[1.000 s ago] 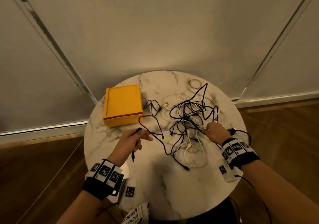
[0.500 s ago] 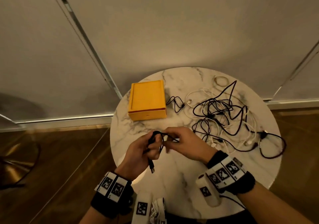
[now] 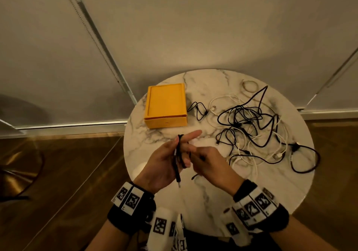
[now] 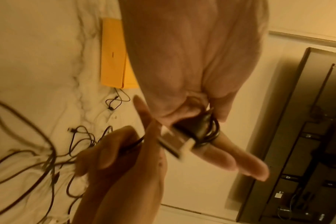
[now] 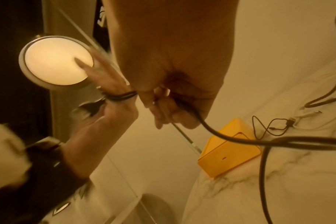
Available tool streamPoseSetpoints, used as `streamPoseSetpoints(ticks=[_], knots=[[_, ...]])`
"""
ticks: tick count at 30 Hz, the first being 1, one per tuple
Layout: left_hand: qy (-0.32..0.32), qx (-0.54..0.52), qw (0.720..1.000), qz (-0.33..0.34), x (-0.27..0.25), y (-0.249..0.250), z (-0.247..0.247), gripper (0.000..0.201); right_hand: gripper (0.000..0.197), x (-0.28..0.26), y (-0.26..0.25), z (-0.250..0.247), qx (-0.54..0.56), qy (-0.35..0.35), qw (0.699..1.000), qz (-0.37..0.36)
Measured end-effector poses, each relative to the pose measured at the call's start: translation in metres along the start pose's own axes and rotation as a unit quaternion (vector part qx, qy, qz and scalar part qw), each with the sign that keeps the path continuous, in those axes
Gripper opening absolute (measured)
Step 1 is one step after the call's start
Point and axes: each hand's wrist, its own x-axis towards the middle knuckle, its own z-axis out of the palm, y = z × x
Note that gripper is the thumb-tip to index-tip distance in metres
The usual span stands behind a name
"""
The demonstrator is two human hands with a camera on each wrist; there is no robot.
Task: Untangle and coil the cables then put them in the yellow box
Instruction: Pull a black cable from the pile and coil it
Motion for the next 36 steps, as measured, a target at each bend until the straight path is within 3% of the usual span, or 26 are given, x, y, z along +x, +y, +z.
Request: streamPoseSetpoints(ticks=[5, 8, 11, 15, 17, 19, 21, 25, 29, 32, 36], knots=[[0.041, 0.044, 0.997, 0.043, 0.002, 0.001, -0.004, 0.045, 0.023, -0.012, -0.001, 0.015, -0.134, -0.087, 0.987, 0.018], [0.078, 0.135, 0.985, 0.074, 0.006, -0.005, -0.004, 0.043, 0.012, -0.010, 0.002, 0.012, -0.175, -0.096, 0.979, 0.043], [0.110, 0.242, 0.958, 0.103, 0.009, -0.007, -0.006, 0.044, 0.017, -0.010, 0.003, 0.005, -0.177, -0.121, 0.975, 0.061], [0.141, 0.311, 0.934, 0.108, 0.007, -0.009, -0.008, 0.036, 0.022, -0.015, -0.006, -0.003, -0.307, -0.115, 0.944, -0.040], [0.146, 0.392, 0.904, 0.092, 0.005, -0.013, -0.013, 0.032, 0.022, -0.014, -0.014, -0.009, -0.359, -0.110, 0.923, -0.082], [0.132, 0.485, 0.862, 0.059, 0.001, -0.016, -0.019, 0.026, 0.018, -0.010, -0.019, -0.017, -0.372, -0.118, 0.913, -0.116], [0.085, 0.524, 0.847, 0.011, -0.003, -0.019, -0.017, 0.027, 0.012, -0.007, -0.022, -0.024, -0.356, -0.129, 0.914, -0.144], [0.027, 0.439, 0.893, -0.094, -0.008, -0.021, -0.007, 0.040, 0.012, -0.005, -0.023, -0.032, -0.250, -0.145, 0.949, -0.128], [-0.026, 0.391, 0.915, -0.097, -0.009, -0.019, -0.011, 0.038, 0.012, -0.005, -0.023, -0.032, -0.070, -0.157, 0.983, -0.059], [-0.022, 0.332, 0.935, -0.118, -0.008, -0.017, -0.013, 0.039, 0.019, -0.003, -0.017, -0.033, -0.074, -0.109, 0.990, -0.048], [-0.035, 0.317, 0.939, -0.126, -0.009, -0.013, -0.010, 0.019, 0.023, -0.001, -0.012, -0.032, -0.012, -0.097, 0.995, -0.004]])
